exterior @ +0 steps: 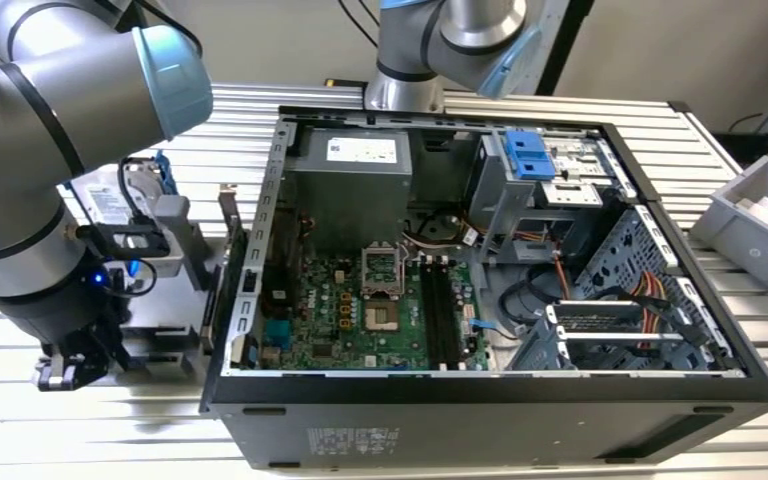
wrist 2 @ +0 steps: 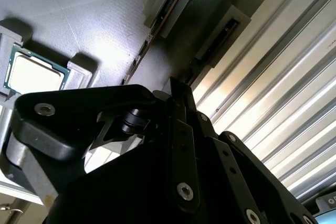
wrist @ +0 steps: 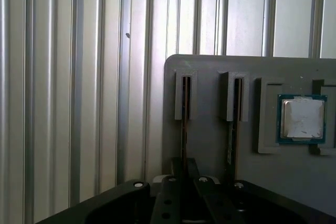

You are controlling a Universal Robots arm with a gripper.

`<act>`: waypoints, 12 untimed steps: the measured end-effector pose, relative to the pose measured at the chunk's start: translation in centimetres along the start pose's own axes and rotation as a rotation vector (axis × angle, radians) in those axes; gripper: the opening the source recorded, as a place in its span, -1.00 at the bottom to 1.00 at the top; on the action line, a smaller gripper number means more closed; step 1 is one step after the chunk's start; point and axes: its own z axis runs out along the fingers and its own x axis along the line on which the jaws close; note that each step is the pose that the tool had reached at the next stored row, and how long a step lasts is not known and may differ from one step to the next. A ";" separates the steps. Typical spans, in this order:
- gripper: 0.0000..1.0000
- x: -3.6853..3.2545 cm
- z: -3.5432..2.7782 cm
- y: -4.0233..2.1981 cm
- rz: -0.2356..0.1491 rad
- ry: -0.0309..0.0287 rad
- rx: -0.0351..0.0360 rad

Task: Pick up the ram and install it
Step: 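Pick up the ram and move it above insertion slot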

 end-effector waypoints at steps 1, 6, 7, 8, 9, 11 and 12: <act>-1.00 0.00 0.00 0.00 0.000 0.0001 0.0000; -1.00 0.00 -0.24 0.01 0.000 -0.0001 -0.0001; -1.00 0.00 -0.37 0.01 0.000 0.0000 -0.0002; -1.00 0.01 -0.52 0.02 0.000 -0.0001 -0.0002; -1.00 0.01 -0.68 0.02 0.000 0.0000 -0.0002; -1.00 0.01 -0.99 0.03 0.000 0.0001 -0.0003; -1.00 0.01 -1.12 0.03 0.000 -0.0001 -0.0001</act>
